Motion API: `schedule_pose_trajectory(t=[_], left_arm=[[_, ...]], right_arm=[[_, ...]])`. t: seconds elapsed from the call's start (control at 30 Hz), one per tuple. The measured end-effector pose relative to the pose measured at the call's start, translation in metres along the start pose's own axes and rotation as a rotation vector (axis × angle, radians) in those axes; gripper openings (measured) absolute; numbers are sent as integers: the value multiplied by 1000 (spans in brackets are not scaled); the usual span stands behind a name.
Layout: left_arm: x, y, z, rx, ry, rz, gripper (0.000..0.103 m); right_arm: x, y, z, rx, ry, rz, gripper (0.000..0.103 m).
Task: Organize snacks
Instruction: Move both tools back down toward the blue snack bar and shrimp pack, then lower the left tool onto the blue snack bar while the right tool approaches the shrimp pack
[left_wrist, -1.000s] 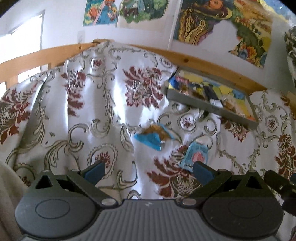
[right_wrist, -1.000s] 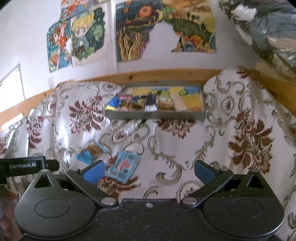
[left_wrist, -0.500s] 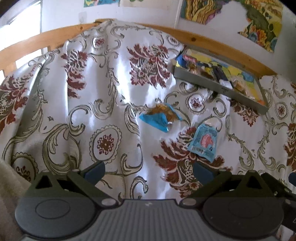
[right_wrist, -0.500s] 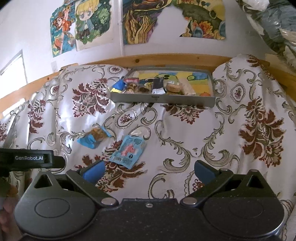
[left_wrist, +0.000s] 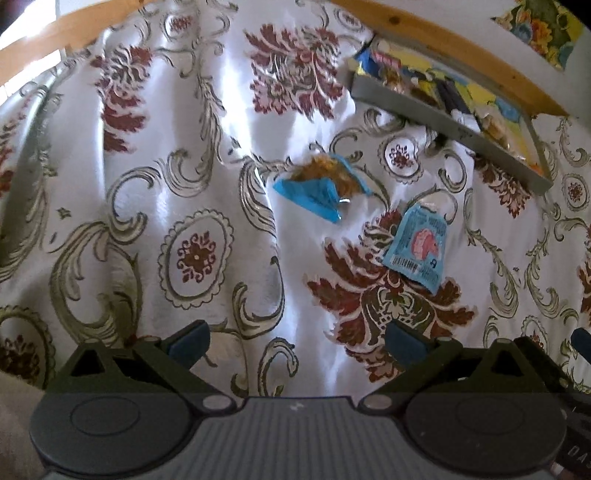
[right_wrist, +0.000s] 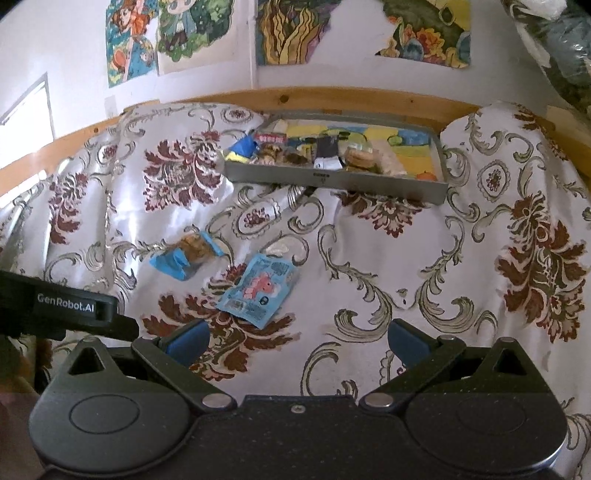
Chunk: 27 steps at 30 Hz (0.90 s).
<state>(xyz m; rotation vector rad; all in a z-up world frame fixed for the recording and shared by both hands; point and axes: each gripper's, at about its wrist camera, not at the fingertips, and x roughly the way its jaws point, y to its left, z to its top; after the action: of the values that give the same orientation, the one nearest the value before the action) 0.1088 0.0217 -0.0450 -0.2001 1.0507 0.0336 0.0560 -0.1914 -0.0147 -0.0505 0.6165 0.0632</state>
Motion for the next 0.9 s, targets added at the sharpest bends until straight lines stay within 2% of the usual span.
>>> schedule_pose_trajectory(t=[0.13,0.33,0.5,0.67,0.9], left_arm=[[12,1,11,16,40,-17,103],[24,2,31,73,35,-36,103],[32,-3,49,128,3,-53,103],[41,-8,66,179,-42,-109,103],[67,2,98,113,-60,-191,103]], right_arm=[[10,-2,3,-8,23,-15,102],[26,-2,11,-6,51,-28,102],[45,2,17,-27,83,-31,102],[69,9,22,-60,106,-25,102],[107,22,28,-38,113,-4,102]])
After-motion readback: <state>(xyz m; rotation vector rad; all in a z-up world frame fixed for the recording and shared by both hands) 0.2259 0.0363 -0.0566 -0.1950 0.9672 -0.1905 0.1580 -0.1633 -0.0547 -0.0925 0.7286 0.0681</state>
